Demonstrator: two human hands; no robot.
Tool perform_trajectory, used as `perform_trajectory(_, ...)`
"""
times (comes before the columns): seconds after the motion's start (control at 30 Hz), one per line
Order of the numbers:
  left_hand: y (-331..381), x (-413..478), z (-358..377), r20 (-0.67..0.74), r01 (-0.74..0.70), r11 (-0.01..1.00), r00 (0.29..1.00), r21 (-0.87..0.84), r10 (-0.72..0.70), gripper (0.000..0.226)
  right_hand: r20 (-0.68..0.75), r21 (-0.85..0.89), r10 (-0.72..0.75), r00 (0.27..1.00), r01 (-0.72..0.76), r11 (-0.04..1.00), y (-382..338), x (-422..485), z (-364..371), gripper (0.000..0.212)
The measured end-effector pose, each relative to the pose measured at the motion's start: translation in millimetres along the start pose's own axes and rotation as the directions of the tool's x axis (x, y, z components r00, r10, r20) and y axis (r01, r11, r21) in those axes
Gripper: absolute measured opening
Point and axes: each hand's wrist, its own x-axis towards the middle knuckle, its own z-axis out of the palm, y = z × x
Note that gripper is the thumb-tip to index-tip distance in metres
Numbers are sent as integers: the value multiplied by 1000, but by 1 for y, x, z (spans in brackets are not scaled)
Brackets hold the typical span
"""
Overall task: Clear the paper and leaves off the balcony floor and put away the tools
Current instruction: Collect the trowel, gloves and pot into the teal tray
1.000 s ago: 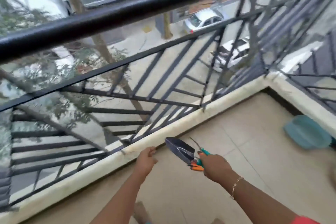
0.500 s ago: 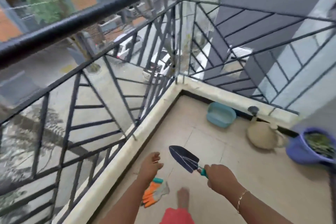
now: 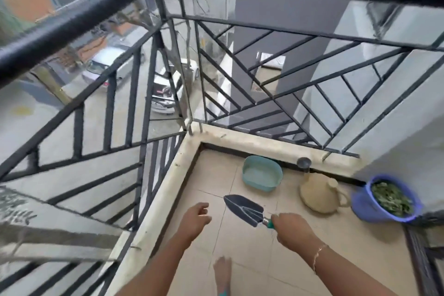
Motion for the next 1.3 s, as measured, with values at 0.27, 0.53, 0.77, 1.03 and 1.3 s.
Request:
perform_trajectory(0.27, 102, 99, 9, 111, -122, 963, 989, 239, 98, 43, 66, 37, 100, 993, -102, 994, 66, 75, -36, 32)
perform_trajectory(0.53, 162, 196, 40, 193, -208, 846, 973, 492, 127, 48, 159, 30, 123, 980, -129, 991, 143, 167, -61, 34)
perform_trajectory(0.77, 163, 293, 79, 357, -389, 540, 919, 746, 168, 56, 232, -9, 178, 956, -181, 983, 185, 265, -38, 32)
perform_trajectory(1.03, 73, 437, 144, 550, -551, -10, 831, 834, 79, 69, 282, 15, 205, 937, -218, 976, 191, 443, 90, 33)
perform_trajectory(1.3, -18, 550, 199, 647, -645, -135, 762, 753, -27, 80, 291, 80, 161, 943, -192, 978, 186, 586, 224, 33)
